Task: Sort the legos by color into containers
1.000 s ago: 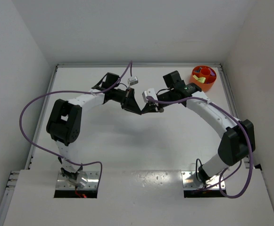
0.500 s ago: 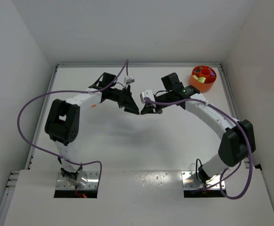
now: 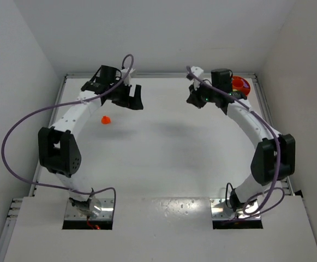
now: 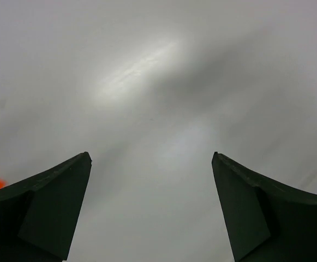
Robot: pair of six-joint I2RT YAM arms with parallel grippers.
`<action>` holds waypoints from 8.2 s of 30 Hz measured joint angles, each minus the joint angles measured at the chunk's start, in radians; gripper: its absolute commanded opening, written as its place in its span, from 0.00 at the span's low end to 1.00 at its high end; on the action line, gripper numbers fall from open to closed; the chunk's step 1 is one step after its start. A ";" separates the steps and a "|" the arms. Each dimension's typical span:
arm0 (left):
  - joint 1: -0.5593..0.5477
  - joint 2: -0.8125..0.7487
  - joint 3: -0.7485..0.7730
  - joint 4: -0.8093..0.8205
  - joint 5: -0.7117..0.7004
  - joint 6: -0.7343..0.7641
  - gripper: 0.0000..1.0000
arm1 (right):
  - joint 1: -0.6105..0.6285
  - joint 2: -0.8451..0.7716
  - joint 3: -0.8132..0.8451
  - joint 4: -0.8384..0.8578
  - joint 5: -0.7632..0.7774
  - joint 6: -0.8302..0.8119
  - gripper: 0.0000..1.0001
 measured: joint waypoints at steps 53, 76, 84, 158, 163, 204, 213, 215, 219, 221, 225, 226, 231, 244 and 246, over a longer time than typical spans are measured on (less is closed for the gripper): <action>0.114 0.034 0.075 0.062 -0.369 -0.108 0.93 | -0.500 0.686 0.768 -0.145 0.339 0.415 0.45; 0.229 0.167 -0.018 -0.079 -0.438 0.151 0.87 | -0.411 0.265 0.329 -0.377 -0.098 0.086 0.64; 0.243 0.208 0.041 -0.177 -0.303 0.537 0.88 | -0.384 0.259 0.319 -0.388 -0.120 0.061 0.64; 0.281 0.335 -0.052 -0.042 -0.149 1.085 0.35 | -0.313 0.259 0.327 -0.399 -0.083 0.028 0.64; 0.267 0.298 -0.101 -0.058 -0.084 1.044 0.30 | -0.307 0.259 0.264 -0.366 -0.187 0.117 0.64; 0.299 -0.060 -0.304 0.268 0.087 0.209 0.54 | 0.175 0.780 0.546 0.058 -0.269 0.785 0.64; 0.323 -0.163 -0.387 0.269 0.084 0.191 0.55 | 0.232 0.875 0.603 0.102 -0.211 0.871 0.51; 0.333 -0.173 -0.394 0.269 0.083 0.190 0.55 | 0.250 0.891 0.615 0.110 -0.210 0.880 0.48; 0.350 -0.177 -0.398 0.267 0.080 0.190 0.55 | 0.282 0.916 0.629 0.120 -0.209 0.896 0.47; 0.357 -0.177 -0.398 0.265 0.079 0.191 0.55 | 0.295 0.926 0.634 0.126 -0.208 0.906 0.47; 0.369 -0.183 -0.410 0.262 0.078 0.192 0.55 | 0.317 0.941 0.639 0.132 -0.195 0.922 0.46; 0.372 -0.187 -0.415 0.260 0.077 0.193 0.55 | 0.319 0.943 0.640 0.132 -0.193 0.924 0.46; 0.382 -0.198 -0.429 0.256 0.077 0.200 0.55 | 0.321 0.946 0.655 0.133 -0.167 0.936 0.45; 0.414 -0.198 -0.437 0.235 0.076 0.228 0.55 | 0.326 0.989 0.697 0.159 -0.134 0.981 0.29; 0.421 -0.198 -0.441 0.230 0.076 0.237 0.55 | 0.330 0.993 0.703 0.161 -0.127 0.983 0.25</action>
